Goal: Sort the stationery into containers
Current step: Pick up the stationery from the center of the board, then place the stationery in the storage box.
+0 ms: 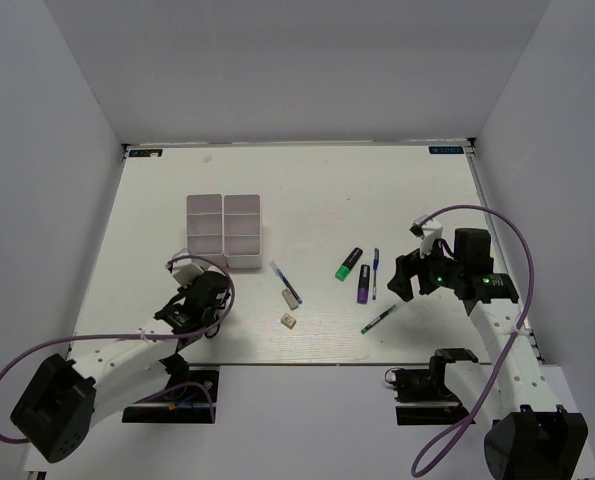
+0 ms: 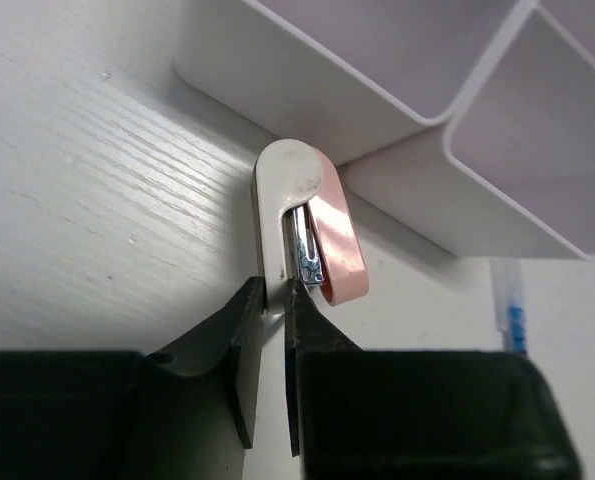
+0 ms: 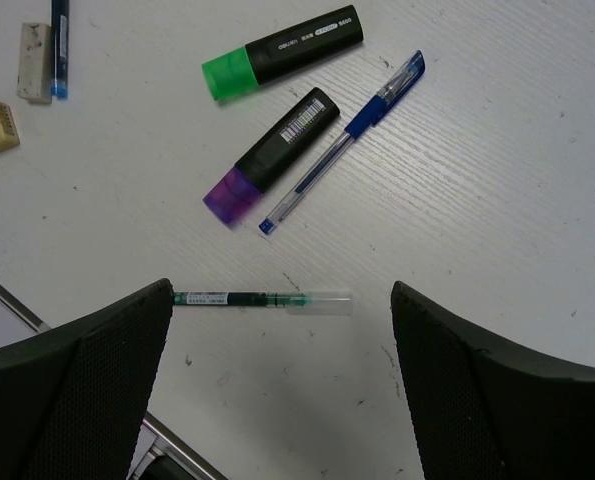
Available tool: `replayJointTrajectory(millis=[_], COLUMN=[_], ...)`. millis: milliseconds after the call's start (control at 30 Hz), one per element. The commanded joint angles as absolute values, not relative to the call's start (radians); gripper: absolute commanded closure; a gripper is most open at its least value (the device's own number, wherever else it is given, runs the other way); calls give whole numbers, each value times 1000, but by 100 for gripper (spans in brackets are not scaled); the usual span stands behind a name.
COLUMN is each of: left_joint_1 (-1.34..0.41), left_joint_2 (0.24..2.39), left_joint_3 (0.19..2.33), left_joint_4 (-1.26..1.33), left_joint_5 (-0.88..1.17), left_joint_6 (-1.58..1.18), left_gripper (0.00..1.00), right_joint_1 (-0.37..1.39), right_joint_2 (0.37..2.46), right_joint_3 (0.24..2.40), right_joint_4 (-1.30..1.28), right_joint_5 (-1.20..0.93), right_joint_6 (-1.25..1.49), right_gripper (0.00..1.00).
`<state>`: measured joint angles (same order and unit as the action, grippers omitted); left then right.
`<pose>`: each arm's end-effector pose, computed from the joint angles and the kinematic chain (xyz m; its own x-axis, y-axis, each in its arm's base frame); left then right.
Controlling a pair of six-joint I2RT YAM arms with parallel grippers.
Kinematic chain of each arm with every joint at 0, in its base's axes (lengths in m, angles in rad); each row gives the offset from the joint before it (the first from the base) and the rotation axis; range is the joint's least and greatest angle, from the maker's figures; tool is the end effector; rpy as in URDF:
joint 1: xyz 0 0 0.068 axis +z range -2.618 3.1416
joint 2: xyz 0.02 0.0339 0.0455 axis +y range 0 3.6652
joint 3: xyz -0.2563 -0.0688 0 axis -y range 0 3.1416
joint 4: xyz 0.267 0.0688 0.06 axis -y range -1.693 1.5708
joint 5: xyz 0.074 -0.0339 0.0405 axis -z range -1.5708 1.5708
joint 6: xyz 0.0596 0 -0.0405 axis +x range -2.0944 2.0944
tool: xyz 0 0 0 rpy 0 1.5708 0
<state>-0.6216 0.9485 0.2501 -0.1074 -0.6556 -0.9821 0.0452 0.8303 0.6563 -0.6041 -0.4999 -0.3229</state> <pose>0.1818 -0.0856 0.1086 -0.4241 -0.5071 -0.7503 -0.4220 0.8437 -0.3318 0.2089 0.0380 0.2269 -0.5442 -0.3034 -0.7822 -0.5835 0.8067 0.0931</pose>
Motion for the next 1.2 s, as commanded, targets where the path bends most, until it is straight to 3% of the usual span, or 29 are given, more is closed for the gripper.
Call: replayJointTrajectory(millis=[0,267,567,967,1167], left_joint_1=[-672,-822,-819,-433,-330], left_joint_2=[842,710,811,1124,1225], left_joint_3=[262,360,541,909,980], left_joint_4=[-202,-342,-301,-333,-336], left_joint_5=[-713,-818,-856,-536,-410], left_joint_6=[-1003,-1037,-887,-939,-1055], left_gripper=[100,100,100,100,100], right_joint_1=[40,38,40,41,41], right_joint_2=[815,808,802,788,785], right_joint_3=[684,683,684,680,678], right_joint_4=[-603,-606,-604,-603,-603], right_joint_5=[-505,-505,-505,-500,-492], right_joint_6=[-333,-328,-330,-331,-334], right_gripper=[10,10,10,10,10])
